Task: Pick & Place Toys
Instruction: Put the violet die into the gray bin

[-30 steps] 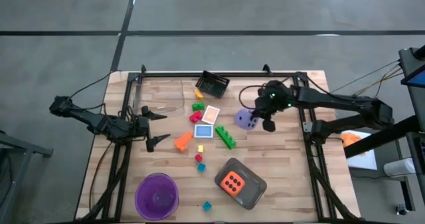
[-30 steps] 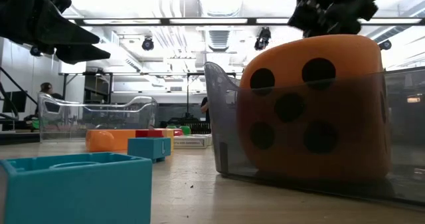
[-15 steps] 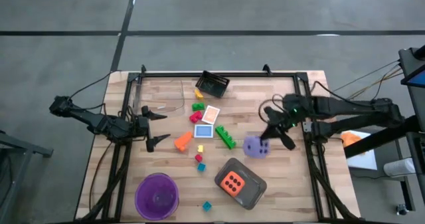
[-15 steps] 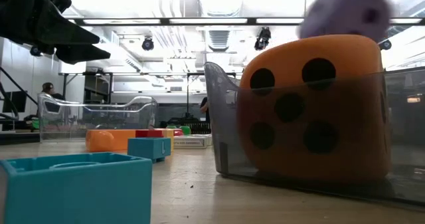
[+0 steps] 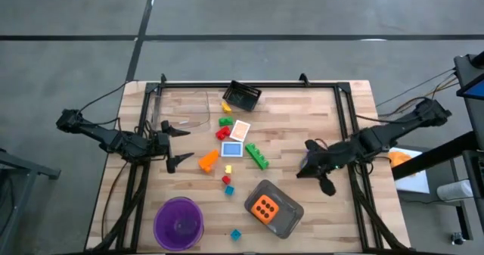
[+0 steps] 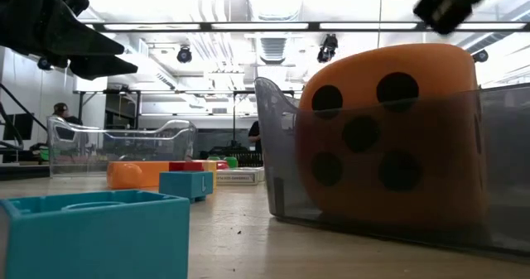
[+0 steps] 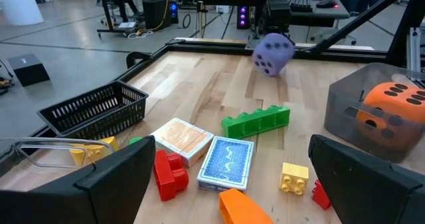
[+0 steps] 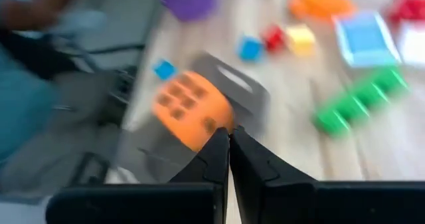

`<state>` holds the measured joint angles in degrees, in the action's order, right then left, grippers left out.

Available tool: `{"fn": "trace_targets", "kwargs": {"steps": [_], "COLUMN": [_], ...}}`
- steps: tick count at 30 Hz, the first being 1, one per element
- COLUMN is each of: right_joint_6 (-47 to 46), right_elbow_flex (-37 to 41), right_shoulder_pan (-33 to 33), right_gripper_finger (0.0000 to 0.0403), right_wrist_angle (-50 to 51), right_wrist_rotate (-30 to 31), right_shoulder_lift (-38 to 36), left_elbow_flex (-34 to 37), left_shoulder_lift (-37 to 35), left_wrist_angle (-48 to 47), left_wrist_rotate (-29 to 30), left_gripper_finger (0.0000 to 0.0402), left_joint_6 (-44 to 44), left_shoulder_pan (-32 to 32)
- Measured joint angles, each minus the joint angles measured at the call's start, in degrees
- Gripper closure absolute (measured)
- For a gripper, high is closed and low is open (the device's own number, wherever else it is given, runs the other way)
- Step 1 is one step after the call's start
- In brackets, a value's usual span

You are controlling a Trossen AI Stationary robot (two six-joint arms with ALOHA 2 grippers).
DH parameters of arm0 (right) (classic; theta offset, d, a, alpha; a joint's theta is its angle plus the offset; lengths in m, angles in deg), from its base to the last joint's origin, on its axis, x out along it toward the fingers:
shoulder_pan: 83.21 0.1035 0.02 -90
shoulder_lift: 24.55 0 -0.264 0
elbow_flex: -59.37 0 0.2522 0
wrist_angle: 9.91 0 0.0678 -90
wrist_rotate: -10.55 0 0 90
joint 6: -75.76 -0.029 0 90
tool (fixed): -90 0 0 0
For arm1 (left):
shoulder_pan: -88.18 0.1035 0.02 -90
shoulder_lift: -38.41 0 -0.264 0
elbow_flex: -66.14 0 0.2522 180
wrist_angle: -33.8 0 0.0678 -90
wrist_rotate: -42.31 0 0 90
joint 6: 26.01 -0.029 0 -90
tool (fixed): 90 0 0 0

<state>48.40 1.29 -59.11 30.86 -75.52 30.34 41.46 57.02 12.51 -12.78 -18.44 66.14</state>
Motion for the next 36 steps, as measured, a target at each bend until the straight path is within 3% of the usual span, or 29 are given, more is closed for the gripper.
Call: {"fn": "trace_targets", "kwargs": {"steps": [4,9,20,30,36], "right_joint_6": [-2.85,-3.10,-2.45,1.82,0.33], "right_elbow_flex": [0.00,-1.16,-16.36,-25.83,-30.55], "right_shoulder_pan": [0.04,-0.05,0.00,0.03,0.02], "right_gripper_finger": [0.0385,0.0385,0.0381,0.0261,0.0158], "right_wrist_angle": [6.37,10.99,31.03,42.68,50.94], "right_wrist_rotate": [3.82,4.46,4.66,9.01,12.82], "right_shoulder_lift": [3.64,9.75,29.04,43.79,49.72], "left_elbow_flex": [0.00,0.00,0.00,0.00,0.00], "left_shoulder_lift": [0.00,0.00,0.00,0.00,0.00], "left_wrist_angle": [-0.02,-0.02,-0.02,-0.04,-0.02], "left_wrist_rotate": [0.00,0.00,0.00,0.00,-0.01], "left_gripper_finger": [0.0003,0.0003,0.0003,0.0003,0.0003], "left_joint_6": [0.34,0.44,0.44,0.42,0.42], "left_shoulder_pan": [-0.02,0.00,0.00,-0.02,-0.02]}}
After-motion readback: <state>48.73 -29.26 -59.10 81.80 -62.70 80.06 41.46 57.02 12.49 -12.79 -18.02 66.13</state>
